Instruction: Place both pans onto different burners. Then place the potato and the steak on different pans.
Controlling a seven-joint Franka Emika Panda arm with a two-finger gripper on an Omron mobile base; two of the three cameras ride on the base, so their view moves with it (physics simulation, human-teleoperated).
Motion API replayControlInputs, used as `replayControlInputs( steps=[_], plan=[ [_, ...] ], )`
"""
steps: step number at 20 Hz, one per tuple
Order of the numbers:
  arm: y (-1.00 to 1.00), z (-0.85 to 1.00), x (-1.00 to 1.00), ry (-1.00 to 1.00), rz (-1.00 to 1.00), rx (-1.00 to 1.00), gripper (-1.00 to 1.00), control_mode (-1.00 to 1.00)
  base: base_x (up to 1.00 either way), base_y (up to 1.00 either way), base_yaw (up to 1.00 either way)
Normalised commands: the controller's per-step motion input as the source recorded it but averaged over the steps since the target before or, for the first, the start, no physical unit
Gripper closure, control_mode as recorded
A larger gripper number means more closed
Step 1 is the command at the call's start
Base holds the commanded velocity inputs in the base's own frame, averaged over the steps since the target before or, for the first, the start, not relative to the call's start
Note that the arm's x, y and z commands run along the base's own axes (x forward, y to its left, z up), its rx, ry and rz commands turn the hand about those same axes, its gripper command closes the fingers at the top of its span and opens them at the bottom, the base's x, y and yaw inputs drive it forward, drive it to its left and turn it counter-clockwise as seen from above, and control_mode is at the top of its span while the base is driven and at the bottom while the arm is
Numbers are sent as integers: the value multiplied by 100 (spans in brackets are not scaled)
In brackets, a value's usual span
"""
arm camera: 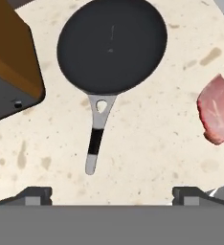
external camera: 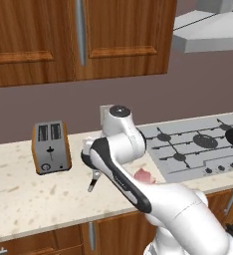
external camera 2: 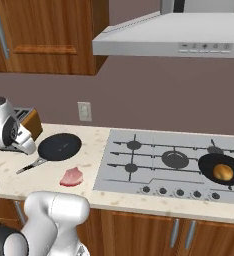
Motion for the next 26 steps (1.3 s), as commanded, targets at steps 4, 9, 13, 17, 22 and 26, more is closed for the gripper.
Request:
replayControlInputs(
  steps=[4, 9, 13, 17, 22, 26],
  plan=[
    [25, -24, 33, 8, -2, 0, -100, -100, 0, 0, 0],
    [8, -28, 22, 7, -3, 0, -100, -100, 0, 0, 0],
    [8, -33, 22, 5, -1, 0, -100, -100, 0, 0, 0],
    [16, -28, 21, 1, 0, 0, -100, -100, 0, 0, 0],
    [11, -23, 19, 0, 0, 0, -100, -100, 0, 0, 0],
    [2, -21, 8, 0, 0, 0, -100, -100, 0, 0, 0]
  ],
)
